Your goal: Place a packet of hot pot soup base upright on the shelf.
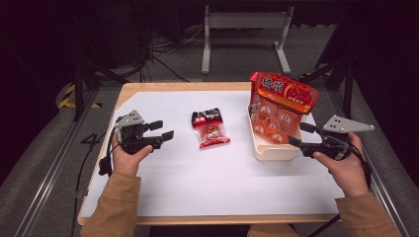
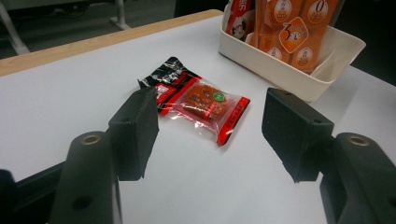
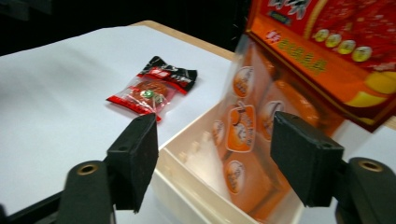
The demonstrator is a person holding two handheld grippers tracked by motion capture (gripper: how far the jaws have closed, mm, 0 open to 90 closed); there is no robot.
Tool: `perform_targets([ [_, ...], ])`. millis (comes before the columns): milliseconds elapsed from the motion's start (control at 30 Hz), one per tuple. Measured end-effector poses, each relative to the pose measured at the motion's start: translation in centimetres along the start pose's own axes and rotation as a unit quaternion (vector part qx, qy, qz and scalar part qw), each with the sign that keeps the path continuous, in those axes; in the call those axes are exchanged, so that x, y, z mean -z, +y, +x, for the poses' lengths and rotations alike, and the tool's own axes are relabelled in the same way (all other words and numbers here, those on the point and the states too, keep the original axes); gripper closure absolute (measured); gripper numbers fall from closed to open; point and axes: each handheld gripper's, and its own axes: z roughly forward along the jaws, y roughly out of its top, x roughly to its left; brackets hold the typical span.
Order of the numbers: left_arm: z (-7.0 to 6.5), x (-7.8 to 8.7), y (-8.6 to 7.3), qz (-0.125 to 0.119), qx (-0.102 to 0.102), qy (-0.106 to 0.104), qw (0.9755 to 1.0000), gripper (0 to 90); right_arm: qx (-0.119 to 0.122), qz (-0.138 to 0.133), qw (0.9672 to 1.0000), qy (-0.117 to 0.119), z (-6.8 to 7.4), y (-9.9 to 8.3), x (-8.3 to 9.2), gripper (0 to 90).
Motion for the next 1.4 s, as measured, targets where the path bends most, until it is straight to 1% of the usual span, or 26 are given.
perform_targets([
  [100, 0.1, -0.4, 0.1, 0.003, 0.002, 0.000, 1.0000, 36.5, 0.008, -0.004, 0.9999, 0.012, 0.6, -0.1, -0.3, 35.2],
  [233, 0.0, -0.8, 0.4, 0.005, -0.005, 0.001, 1.0000, 35.9, 0.012, -0.011, 0.9995, 0.027, 1.3, -0.2, -0.7, 35.7],
  [333, -0.2, -1.4, 0.5, 0.008, -0.003, 0.003, 1.0000, 35.3, 0.018, -0.015, 0.9991, 0.035, 1.6, -0.3, -1.0, 35.8],
  [500, 0.2, -3.0, 0.6, 0.007, 0.007, 0.008, 0.9999, 32.6, 0.021, -0.023, 0.9985, 0.045, 1.8, -0.7, -1.4, 38.1],
  [567, 0.3, -3.8, 0.6, 0.014, 0.011, 0.014, 0.9997, 32.7, 0.023, -0.025, 0.9983, 0.048, 1.9, -0.9, -1.6, 38.4],
  [633, 0.4, -4.5, 0.6, 0.010, 0.007, 0.021, 0.9997, 32.5, 0.025, -0.026, 0.9979, 0.053, 2.1, -0.9, -1.8, 38.8],
  [667, 0.6, -4.9, 0.6, 0.006, 0.001, 0.026, 0.9996, 32.5, 0.028, -0.026, 0.9978, 0.054, 2.1, -0.9, -1.8, 38.8],
  [700, 0.7, -5.3, 0.6, 0.002, 0.000, 0.032, 0.9995, 32.7, 0.028, -0.027, 0.9977, 0.055, 2.2, -0.9, -1.9, 38.8],
  [767, 1.1, -6.2, 0.5, -0.001, 0.008, 0.027, 0.9996, 34.4, 0.033, -0.027, 0.9976, 0.055, 2.3, -0.9, -1.9, 39.1],
  [800, 1.1, -6.2, 0.5, -0.001, 0.008, 0.027, 0.9996, 35.5, 0.033, -0.027, 0.9976, 0.055, 2.3, -0.9, -1.9, 39.1],
  [900, 1.4, -7.2, 0.7, 0.019, 0.008, 0.028, 0.9994, 37.0, 0.035, -0.027, 0.9974, 0.056, 2.5, -0.9, -1.9, 39.1],
  [933, 1.5, -7.3, 0.9, 0.021, 0.007, 0.028, 0.9994, 38.0, 0.036, -0.028, 0.9974, 0.056, 2.5, -0.9, -1.9, 39.2],
  [967, 1.5, -7.6, 1.1, 0.032, 0.014, 0.021, 0.9992, 39.2, 0.038, -0.029, 0.9973, 0.055, 2.5, -0.9, -1.9, 39.2],
  [1000, 1.5, -7.7, 1.3, 0.038, 0.011, 0.023, 0.9989, 39.3, 0.037, -0.029, 0.9974, 0.055, 2.5, -0.8, -1.9, 39.2],
  [1033, 1.6, -7.9, 1.6, 0.042, 0.000, 0.030, 0.9987, 39.6, 0.037, -0.029, 0.9974, 0.054, 2.5, -0.9, -1.9, 39.2],
  [1100, 1.7, -8.3, 2.0, 0.049, -0.001, 0.038, 0.9981, 40.2, 0.037, -0.025, 0.9974, 0.056, 2.6, -0.9, -1.9, 39.2],
  [1233, 2.5, -9.4, 2.5, 0.055, 0.002, 0.043, 0.9976, 40.1, 0.037, -0.025, 0.9974, 0.058, 2.7, -1.0, -1.9, 39.2],
  [1267, 2.7, -9.6, 2.4, 0.050, 0.005, 0.041, 0.9979, 40.2, 0.037, -0.025, 0.9973, 0.058, 2.8, -1.0, -1.9, 39.2],
  [1300, 3.0, -9.9, 2.3, 0.042, 0.014, 0.039, 0.9982, 40.2, 0.037, -0.025, 0.9973, 0.059, 2.8, -1.0, -2.0, 39.2],
  [1400, 3.8, -10.6, 1.9, 0.035, 0.024, 0.038, 0.9984, 40.1, 0.039, -0.025, 0.9970, 0.062, 2.8, -1.0, -2.1, 39.2],
])
